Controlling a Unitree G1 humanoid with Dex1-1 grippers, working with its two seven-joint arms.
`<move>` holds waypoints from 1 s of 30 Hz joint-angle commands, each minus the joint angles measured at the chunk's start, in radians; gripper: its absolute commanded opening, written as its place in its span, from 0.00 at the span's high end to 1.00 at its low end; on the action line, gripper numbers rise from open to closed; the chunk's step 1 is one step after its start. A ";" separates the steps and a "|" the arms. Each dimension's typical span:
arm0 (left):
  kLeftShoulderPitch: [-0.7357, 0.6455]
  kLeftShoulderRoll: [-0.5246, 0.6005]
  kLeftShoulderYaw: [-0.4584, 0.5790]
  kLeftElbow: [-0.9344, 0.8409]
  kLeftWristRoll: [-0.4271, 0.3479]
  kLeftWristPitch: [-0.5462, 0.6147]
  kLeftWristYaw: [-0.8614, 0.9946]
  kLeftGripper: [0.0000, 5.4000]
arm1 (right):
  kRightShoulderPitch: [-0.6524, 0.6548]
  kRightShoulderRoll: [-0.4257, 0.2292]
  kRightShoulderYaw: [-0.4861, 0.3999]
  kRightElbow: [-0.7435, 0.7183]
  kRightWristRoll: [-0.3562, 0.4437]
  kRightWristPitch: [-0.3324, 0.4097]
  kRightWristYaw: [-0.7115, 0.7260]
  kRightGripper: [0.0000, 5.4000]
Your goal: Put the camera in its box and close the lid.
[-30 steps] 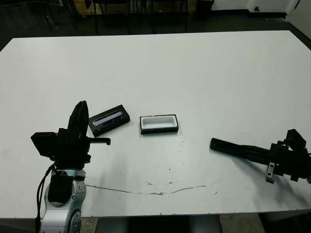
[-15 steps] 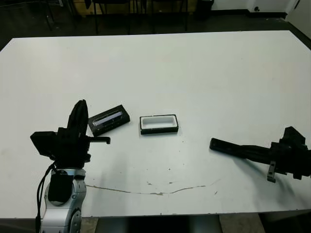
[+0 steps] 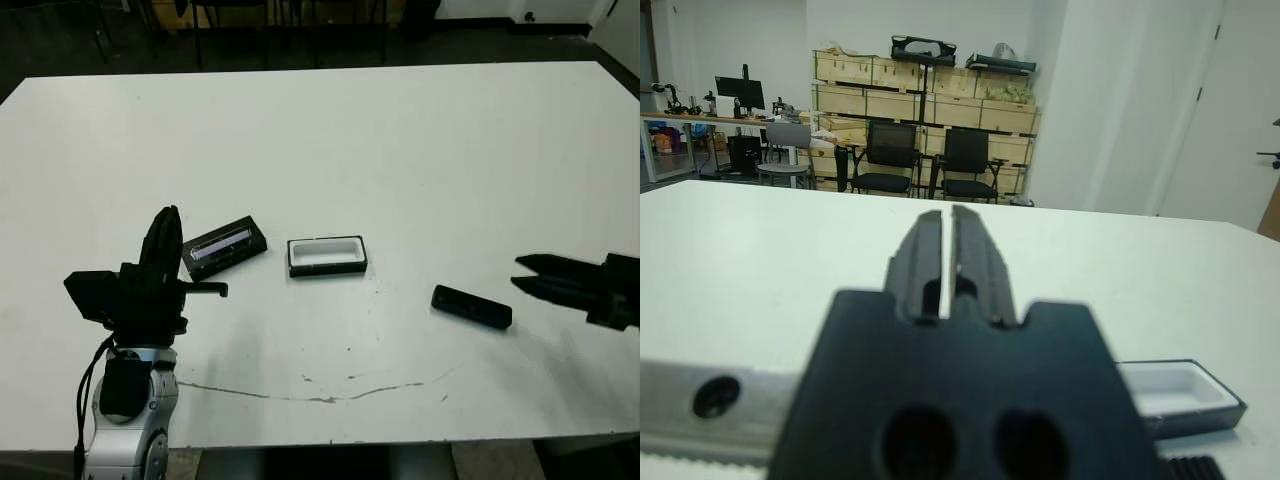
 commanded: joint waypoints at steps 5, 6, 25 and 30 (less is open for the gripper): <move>0.015 -0.003 -0.001 0.004 0.004 0.018 0.009 1.00 | -0.056 0.038 0.119 0.055 -0.134 -0.113 0.016 0.39; 0.016 -0.003 -0.002 -0.001 0.006 0.023 0.010 1.00 | -0.059 0.033 0.131 0.036 -0.146 -0.107 0.008 0.36; 0.023 0.001 -0.001 0.013 0.005 0.002 0.002 1.00 | -0.120 0.026 0.265 0.090 -0.266 -0.143 0.053 0.00; 0.024 0.002 0.001 0.019 0.004 -0.009 -0.001 1.00 | -0.127 0.006 0.279 0.101 -0.295 -0.093 0.034 0.00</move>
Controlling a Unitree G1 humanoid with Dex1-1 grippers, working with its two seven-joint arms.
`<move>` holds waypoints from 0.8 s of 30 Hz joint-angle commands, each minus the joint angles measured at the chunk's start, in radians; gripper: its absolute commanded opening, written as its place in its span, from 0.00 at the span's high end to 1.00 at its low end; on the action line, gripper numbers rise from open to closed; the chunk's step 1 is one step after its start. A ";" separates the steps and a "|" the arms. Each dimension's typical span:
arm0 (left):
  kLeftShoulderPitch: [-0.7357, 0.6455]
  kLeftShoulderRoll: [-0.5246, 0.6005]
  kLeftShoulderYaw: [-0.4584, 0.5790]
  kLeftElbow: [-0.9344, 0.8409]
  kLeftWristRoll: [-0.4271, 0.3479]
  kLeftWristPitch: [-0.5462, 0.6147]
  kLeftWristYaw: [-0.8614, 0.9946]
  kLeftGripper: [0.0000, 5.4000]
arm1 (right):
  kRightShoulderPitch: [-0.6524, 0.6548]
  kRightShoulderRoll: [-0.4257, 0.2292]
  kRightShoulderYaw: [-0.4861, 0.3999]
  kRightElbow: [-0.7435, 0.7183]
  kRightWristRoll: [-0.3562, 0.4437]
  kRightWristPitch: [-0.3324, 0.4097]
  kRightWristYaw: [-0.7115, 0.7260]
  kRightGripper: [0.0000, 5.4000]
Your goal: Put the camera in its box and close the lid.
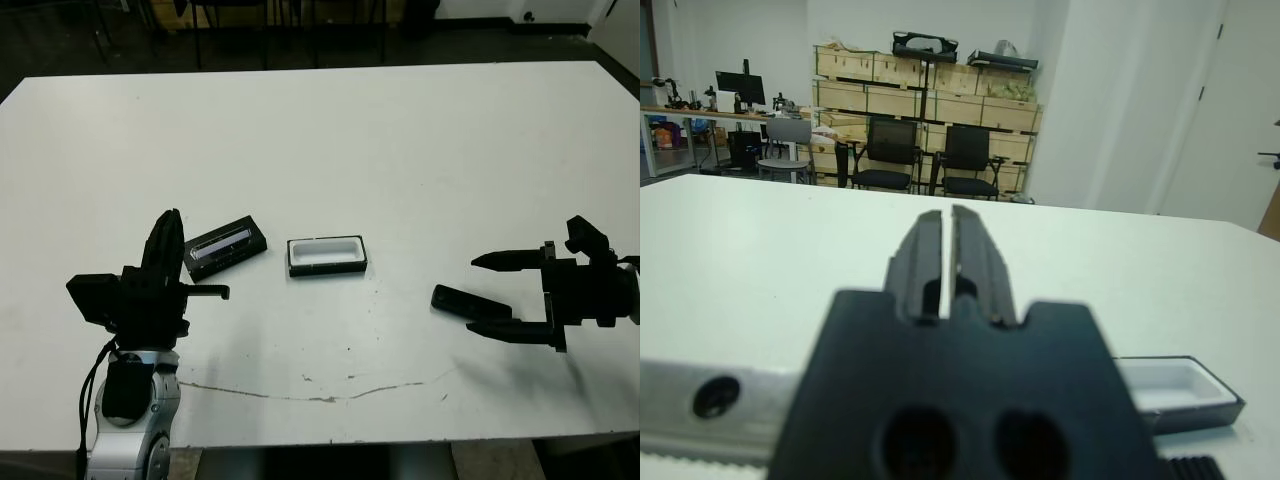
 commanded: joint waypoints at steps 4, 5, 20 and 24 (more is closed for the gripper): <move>0.017 0.005 0.001 0.007 0.000 0.013 -0.004 1.00 | -0.019 0.014 0.023 0.123 -0.050 -0.057 0.010 0.00; 0.018 0.006 0.001 0.005 -0.002 0.014 -0.006 1.00 | -0.025 0.020 0.030 0.155 -0.065 -0.081 0.012 0.00; 0.025 0.004 0.001 0.004 0.004 0.007 -0.005 1.00 | 0.037 0.015 0.028 0.139 -0.099 -0.139 -0.023 0.00; 0.029 0.004 0.001 0.002 0.005 0.006 -0.003 1.00 | 0.102 0.005 0.001 0.029 -0.092 -0.123 -0.076 0.04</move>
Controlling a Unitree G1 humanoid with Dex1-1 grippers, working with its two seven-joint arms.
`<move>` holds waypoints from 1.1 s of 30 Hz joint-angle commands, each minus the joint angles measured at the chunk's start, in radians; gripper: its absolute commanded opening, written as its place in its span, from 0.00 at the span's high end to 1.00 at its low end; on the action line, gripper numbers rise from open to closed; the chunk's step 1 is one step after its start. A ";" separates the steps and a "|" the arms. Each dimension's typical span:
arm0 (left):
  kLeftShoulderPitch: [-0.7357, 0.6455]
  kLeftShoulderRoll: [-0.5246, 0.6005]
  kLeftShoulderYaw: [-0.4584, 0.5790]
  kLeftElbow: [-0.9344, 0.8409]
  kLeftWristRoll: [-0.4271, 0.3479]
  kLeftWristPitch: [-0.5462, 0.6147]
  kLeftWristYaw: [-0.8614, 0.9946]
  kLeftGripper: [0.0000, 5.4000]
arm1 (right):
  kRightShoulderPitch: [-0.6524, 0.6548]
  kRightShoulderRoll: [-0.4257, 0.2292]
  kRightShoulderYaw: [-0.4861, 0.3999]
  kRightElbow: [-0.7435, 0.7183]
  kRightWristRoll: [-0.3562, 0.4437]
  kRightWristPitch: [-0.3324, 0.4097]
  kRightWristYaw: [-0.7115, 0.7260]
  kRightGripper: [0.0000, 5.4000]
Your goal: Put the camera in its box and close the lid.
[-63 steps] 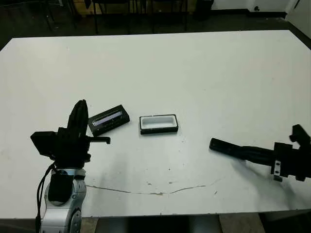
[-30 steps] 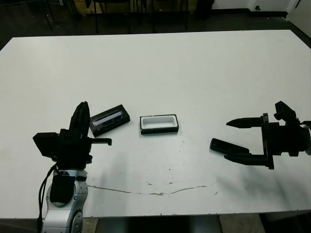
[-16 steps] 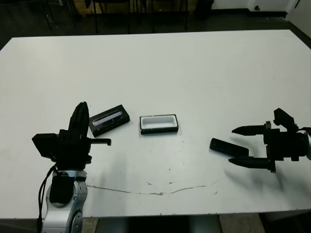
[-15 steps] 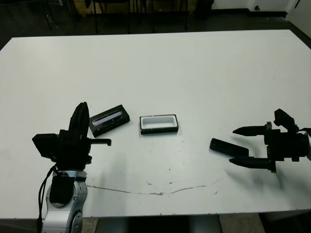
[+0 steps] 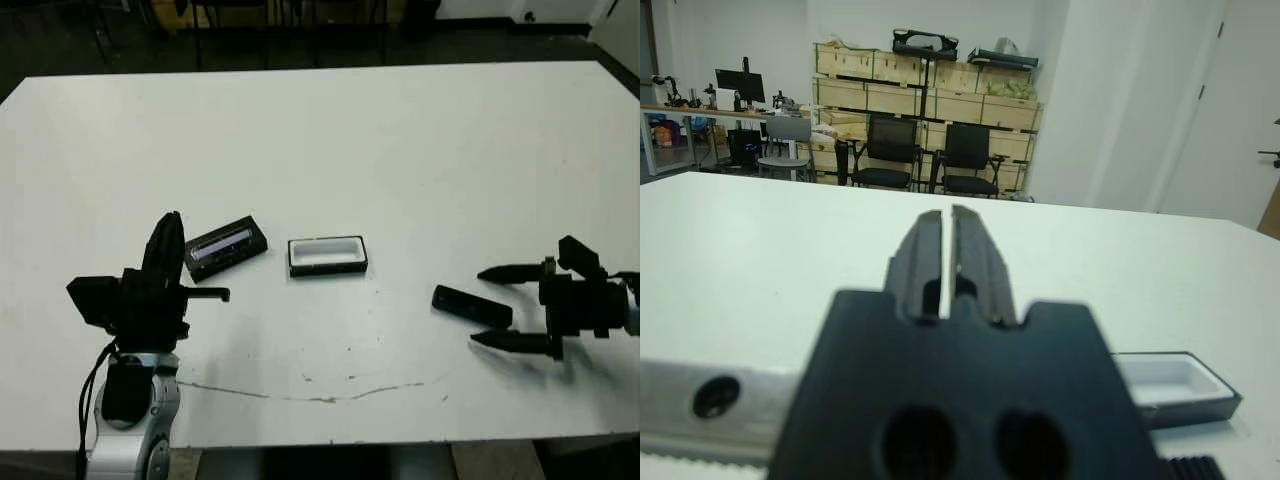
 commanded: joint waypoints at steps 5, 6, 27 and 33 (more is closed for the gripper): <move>0.017 0.002 0.012 0.002 -0.004 0.015 0.005 1.00 | 0.105 -0.046 -0.024 -0.182 0.005 0.051 -0.035 0.18; 0.016 0.001 0.014 0.002 -0.008 0.016 0.005 1.00 | 0.109 -0.060 -0.021 -0.204 0.001 0.077 -0.038 0.22; -0.001 0.010 0.044 -0.001 -0.018 0.010 0.001 1.00 | 0.218 -0.226 -0.121 -0.723 0.029 0.483 -0.231 0.94; -0.008 0.013 0.040 0.007 -0.016 0.006 -0.004 1.00 | 0.252 -0.173 -0.110 -0.666 -0.027 0.401 -0.322 1.00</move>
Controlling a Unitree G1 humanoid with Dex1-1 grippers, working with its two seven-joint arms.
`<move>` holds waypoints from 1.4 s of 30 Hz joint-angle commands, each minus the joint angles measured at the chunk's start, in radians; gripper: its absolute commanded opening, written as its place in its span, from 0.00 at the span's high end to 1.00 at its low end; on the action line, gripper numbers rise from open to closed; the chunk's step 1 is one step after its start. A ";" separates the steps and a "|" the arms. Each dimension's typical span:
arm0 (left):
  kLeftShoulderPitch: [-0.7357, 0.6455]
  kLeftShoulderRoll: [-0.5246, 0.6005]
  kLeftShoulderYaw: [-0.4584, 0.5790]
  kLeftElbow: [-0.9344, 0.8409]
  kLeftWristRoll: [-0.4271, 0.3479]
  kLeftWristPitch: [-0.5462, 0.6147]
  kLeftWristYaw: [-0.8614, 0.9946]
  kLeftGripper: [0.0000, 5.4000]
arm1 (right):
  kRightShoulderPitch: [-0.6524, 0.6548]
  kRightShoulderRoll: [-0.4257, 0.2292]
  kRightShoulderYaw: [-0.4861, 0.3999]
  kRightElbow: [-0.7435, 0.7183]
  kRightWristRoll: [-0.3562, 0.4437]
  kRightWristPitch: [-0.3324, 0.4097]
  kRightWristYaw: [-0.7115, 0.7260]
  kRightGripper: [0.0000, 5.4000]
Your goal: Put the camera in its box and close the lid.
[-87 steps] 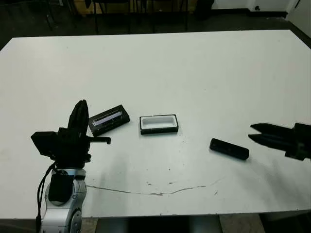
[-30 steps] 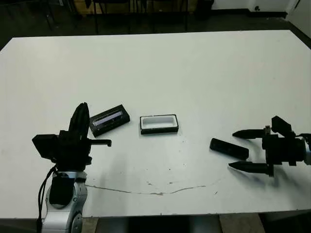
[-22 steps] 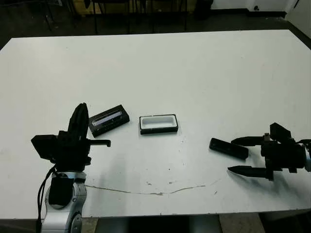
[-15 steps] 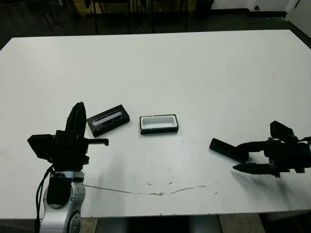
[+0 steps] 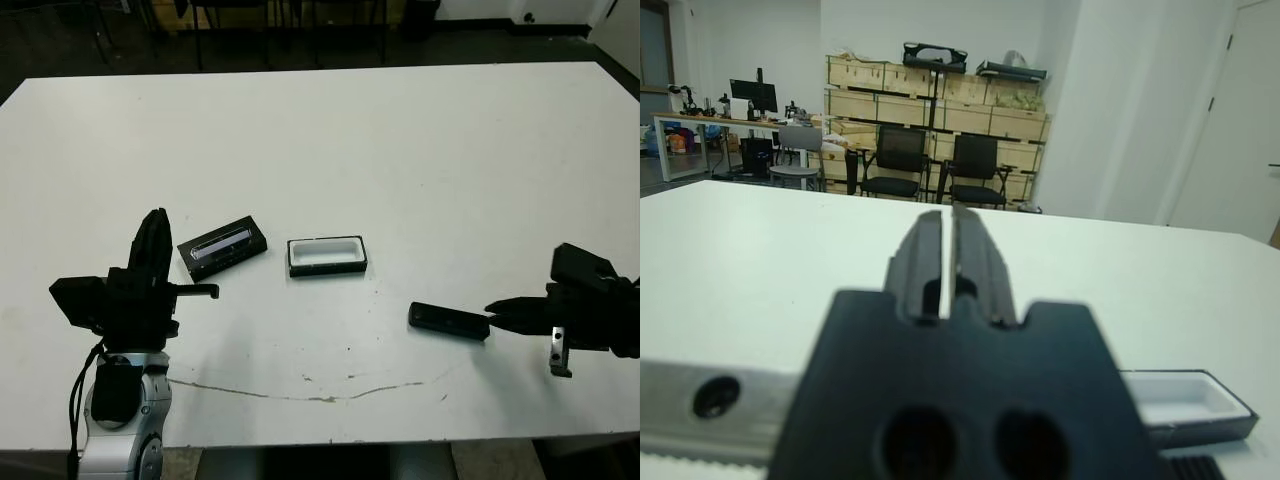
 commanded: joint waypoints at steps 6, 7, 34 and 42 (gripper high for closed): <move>0.005 0.012 -0.004 0.012 0.010 0.014 -0.003 1.00 | -0.021 0.159 0.045 0.458 -0.077 -0.355 -0.047 1.00; 0.005 0.012 -0.005 0.011 0.012 0.015 -0.003 1.00 | -0.033 0.165 0.044 0.482 -0.080 -0.381 -0.045 1.00; 0.011 0.010 -0.018 0.011 0.018 0.026 -0.001 1.00 | -0.105 0.219 -0.037 0.437 0.249 -0.262 0.185 0.56; 0.012 0.009 -0.019 0.008 0.007 0.033 0.000 1.00 | -0.122 0.234 0.016 0.469 0.197 -0.293 0.214 0.30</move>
